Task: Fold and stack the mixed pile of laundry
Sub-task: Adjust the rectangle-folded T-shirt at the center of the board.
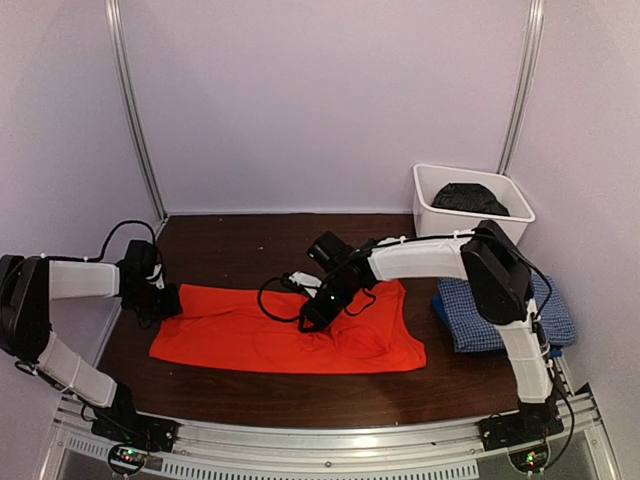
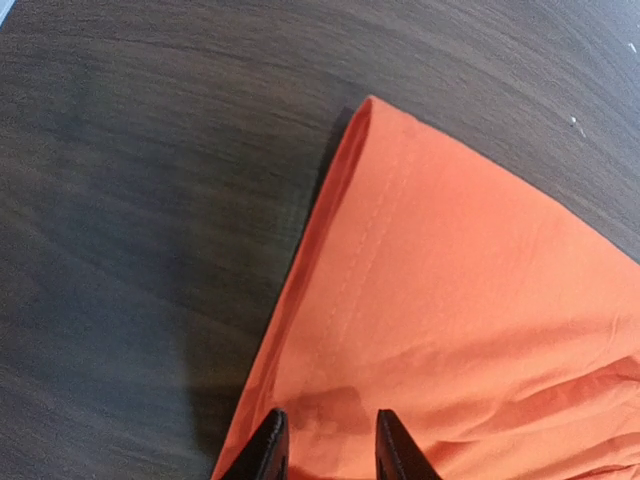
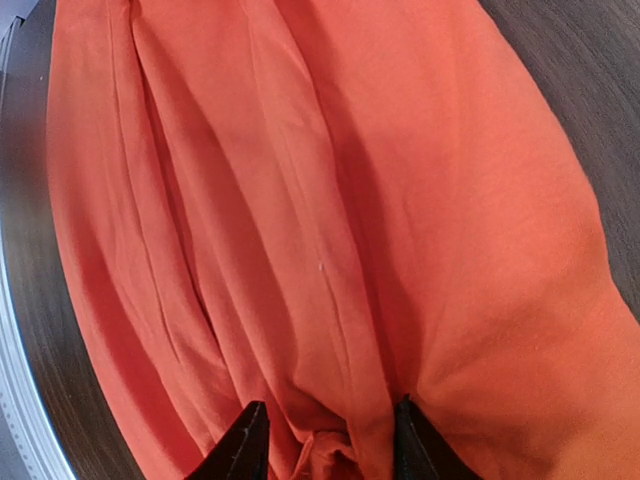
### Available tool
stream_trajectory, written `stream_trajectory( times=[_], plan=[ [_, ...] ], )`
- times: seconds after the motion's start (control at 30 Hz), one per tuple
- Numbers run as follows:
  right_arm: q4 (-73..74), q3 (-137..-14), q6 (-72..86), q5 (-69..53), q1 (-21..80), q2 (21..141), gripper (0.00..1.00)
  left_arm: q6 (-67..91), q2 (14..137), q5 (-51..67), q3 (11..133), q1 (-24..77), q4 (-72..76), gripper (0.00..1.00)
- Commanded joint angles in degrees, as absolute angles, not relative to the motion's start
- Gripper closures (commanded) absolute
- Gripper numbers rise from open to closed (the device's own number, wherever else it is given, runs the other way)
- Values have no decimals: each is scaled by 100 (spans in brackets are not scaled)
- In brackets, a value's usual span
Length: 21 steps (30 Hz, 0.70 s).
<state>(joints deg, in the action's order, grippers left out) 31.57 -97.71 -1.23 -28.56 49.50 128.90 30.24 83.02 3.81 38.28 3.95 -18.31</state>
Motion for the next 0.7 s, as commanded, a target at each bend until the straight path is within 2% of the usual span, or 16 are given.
stream_trajectory(
  times=[0.0, 0.2, 0.37, 0.57, 0.67],
  plan=[
    [3348, -9588, -160, -2605, 4936, 12545, 52, 3282, 7864, 123, 3688, 361, -1849, 70],
    [2825, -8746, 232, -2995, 4372, 11638, 48, 2722, 7812, 729, 4283, 431, -1494, 64],
    [2026, -7979, 694, -3457, 3666, 10932, 48, 2447, 8410, 830, 5001, 561, -1434, 63],
    [2549, -7836, 740, -2420, 3271, 11183, 58, 2655, 9459, 1002, 5237, 581, -1158, 66],
    [2559, -7585, 764, -2277, 3211, 11267, 60, 2815, 9717, 893, 5083, 581, -1086, 69]
  ],
)
